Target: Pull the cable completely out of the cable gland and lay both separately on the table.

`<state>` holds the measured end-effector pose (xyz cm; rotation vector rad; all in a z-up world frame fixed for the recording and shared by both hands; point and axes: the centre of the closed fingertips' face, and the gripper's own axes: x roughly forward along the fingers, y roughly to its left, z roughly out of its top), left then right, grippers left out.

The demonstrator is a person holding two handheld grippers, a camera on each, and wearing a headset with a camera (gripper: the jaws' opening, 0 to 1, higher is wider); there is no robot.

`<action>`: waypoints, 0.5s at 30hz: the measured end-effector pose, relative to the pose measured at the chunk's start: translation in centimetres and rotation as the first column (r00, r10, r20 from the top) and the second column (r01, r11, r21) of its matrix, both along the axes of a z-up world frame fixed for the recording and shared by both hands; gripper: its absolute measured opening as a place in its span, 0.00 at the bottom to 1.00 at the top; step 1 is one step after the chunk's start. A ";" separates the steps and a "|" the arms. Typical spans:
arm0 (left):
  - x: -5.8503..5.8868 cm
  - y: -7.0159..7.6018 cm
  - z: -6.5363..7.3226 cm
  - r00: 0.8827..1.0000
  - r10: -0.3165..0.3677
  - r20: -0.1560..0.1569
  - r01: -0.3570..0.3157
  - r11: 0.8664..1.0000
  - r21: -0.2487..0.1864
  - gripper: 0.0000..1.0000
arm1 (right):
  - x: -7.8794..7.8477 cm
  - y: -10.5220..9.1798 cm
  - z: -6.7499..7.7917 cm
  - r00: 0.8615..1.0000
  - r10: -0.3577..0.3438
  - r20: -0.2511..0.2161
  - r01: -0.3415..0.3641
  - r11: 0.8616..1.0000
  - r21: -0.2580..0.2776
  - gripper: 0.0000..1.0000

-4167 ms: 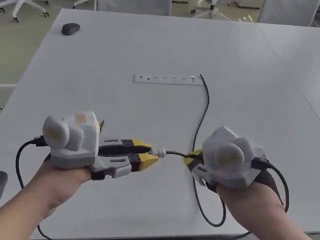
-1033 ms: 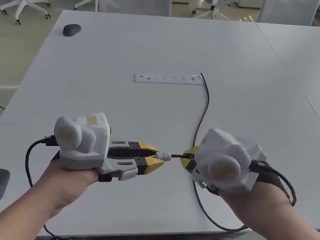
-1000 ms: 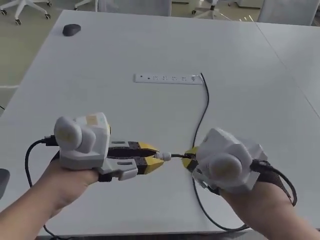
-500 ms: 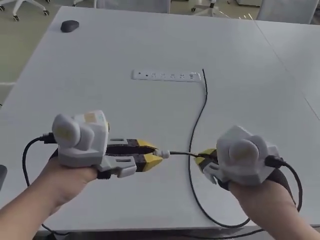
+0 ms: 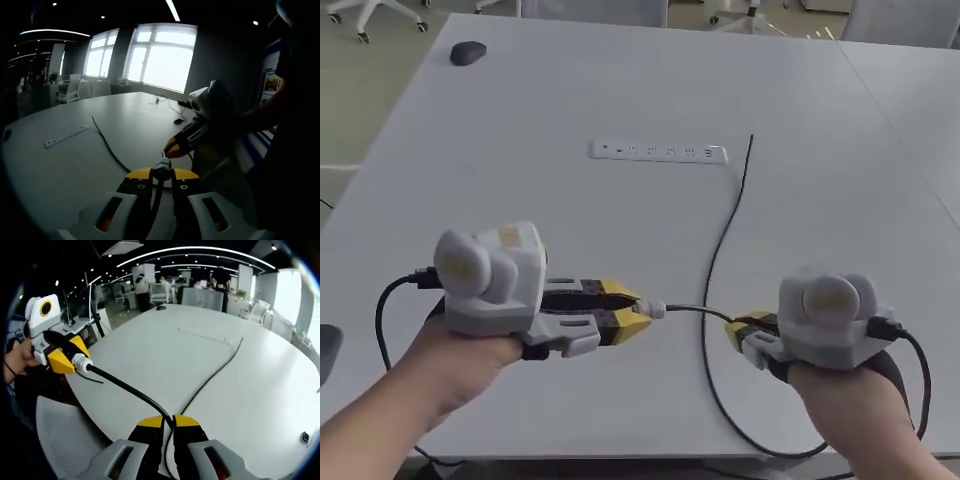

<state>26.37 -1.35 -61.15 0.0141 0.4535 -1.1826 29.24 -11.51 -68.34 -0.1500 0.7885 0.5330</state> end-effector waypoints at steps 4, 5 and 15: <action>-0.2 0.1 -0.1 1.000 0.002 -0.002 -0.002 1.000 0.006 0.15 | -0.3 0.2 -0.1 1.000 0.009 0.007 -0.009 1.000 -0.017 0.01; -0.1 0.2 -0.1 1.000 0.007 -0.004 -0.007 1.000 0.003 0.15 | -0.2 0.2 0.1 0.999 0.021 0.030 -0.020 0.999 -0.030 0.01; -0.1 0.5 -0.2 1.000 0.005 -0.008 -0.005 1.000 0.006 0.15 | -0.7 0.0 0.6 0.992 0.073 0.100 -0.064 0.994 -0.088 0.03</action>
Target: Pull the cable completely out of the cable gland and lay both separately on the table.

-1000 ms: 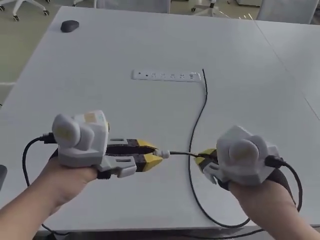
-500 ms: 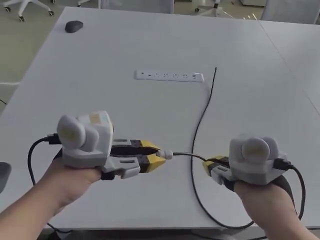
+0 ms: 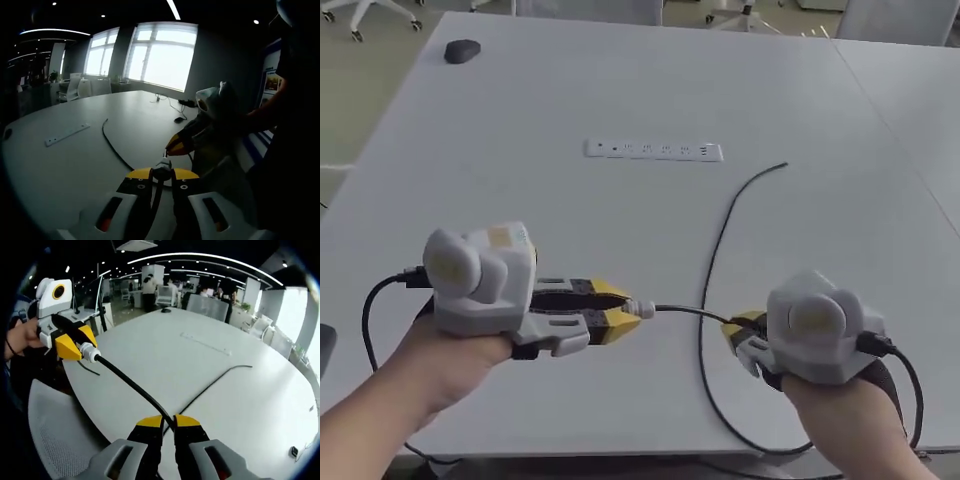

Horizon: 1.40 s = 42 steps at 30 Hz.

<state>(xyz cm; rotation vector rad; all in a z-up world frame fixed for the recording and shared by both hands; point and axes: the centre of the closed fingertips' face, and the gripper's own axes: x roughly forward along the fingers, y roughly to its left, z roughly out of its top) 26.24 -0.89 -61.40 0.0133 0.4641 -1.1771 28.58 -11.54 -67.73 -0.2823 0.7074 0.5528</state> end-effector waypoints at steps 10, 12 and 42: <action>-0.2 -0.2 0.2 1.000 -0.009 0.003 0.009 1.000 -0.008 0.15 | 0.1 -0.2 1.5 0.990 0.103 0.099 -0.088 0.985 -0.149 0.05; -0.2 -0.3 0.2 1.000 -0.014 0.004 0.014 1.000 -0.005 0.15 | 0.1 0.3 2.2 0.978 0.156 0.137 -0.131 0.975 -0.180 0.09; -0.8 -1.4 0.2 0.998 -0.053 0.015 0.053 0.998 0.016 0.15 | -2.6 8.0 5.4 0.815 0.530 0.235 -0.457 0.837 -0.302 0.01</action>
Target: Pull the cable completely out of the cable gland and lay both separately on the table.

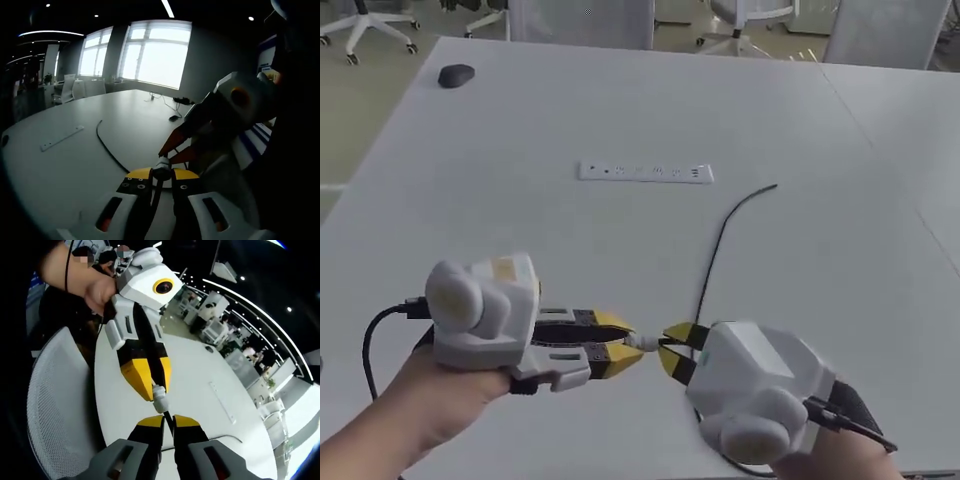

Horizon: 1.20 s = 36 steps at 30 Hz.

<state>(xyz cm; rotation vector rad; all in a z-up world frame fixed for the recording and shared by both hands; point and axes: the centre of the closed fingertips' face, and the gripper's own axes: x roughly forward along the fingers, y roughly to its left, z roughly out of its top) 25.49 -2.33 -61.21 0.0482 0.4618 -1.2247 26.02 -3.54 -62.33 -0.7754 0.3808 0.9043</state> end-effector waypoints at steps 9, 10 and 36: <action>0.3 -0.1 0.1 1.000 0.002 0.022 -0.003 1.000 0.011 0.15 | 0.7 -1.2 -0.5 0.994 -0.089 -0.064 0.091 0.995 0.035 0.01; 0.3 0.0 0.1 1.000 0.003 0.023 -0.003 1.000 0.011 0.15 | 0.9 -1.5 -0.6 0.992 -0.104 -0.070 0.107 0.994 0.037 0.01; 0.3 0.2 0.5 0.999 -0.013 0.051 0.013 1.000 0.003 0.15 | 1.9 -4.1 -2.2 0.910 -0.296 -0.289 0.360 0.910 0.204 0.01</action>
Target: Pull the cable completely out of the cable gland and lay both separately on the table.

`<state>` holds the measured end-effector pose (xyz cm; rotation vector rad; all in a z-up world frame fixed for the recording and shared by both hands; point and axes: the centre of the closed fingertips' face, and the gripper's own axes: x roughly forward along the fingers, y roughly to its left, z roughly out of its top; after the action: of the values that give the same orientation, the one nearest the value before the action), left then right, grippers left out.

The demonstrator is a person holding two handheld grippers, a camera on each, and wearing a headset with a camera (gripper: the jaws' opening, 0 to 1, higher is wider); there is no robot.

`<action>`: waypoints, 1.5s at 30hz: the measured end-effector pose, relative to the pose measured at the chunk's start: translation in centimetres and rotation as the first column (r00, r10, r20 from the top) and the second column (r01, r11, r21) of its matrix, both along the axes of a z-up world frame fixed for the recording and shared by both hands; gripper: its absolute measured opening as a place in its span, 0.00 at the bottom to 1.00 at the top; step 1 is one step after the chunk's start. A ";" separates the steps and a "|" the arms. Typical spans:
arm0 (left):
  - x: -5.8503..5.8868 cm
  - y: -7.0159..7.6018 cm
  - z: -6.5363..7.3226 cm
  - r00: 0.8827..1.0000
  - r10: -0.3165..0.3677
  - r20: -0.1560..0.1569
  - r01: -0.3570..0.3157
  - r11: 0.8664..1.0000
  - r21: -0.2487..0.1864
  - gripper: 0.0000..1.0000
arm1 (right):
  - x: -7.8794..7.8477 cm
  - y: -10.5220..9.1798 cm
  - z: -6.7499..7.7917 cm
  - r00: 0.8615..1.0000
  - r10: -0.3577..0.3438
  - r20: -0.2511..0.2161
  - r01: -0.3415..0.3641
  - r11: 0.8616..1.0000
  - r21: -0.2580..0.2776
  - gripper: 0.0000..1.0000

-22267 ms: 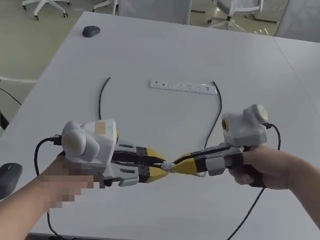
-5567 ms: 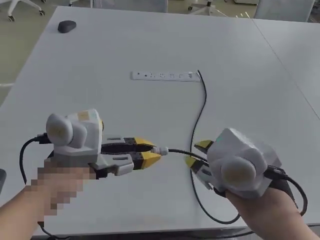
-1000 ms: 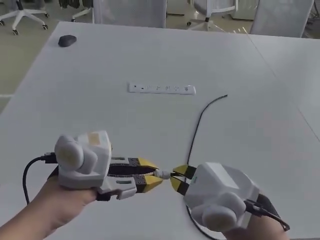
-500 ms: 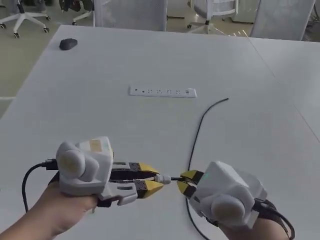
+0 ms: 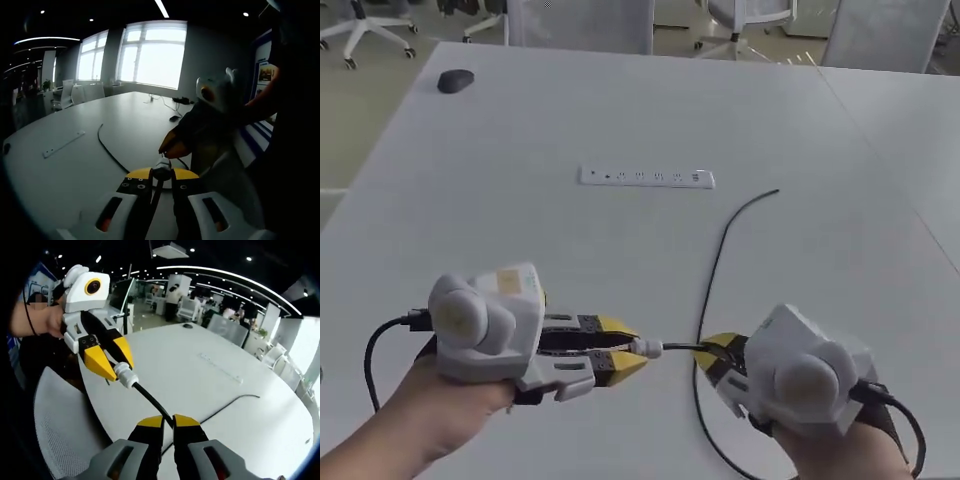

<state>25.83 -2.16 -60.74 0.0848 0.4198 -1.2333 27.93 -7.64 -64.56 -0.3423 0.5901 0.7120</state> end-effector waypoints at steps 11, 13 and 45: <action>0.3 0.1 0.0 1.000 0.001 0.003 -0.001 1.000 -0.002 0.15 | 0.5 -1.0 -1.1 0.991 -0.107 -0.076 0.113 0.991 0.072 0.01; 0.2 0.1 0.0 1.000 0.001 0.004 -0.001 1.000 -0.001 0.15 | 0.6 -1.4 -1.4 0.989 -0.123 -0.087 0.129 0.989 0.073 0.01; 0.3 0.6 0.2 1.000 0.003 -0.001 -0.003 1.000 -0.006 0.15 | 1.3 -3.4 -2.4 0.979 -0.199 -0.044 0.202 0.977 0.072 0.05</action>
<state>26.09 -1.57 -60.57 0.0782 0.4170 -1.2313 29.22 -11.09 -66.97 -0.1957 0.6208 0.5456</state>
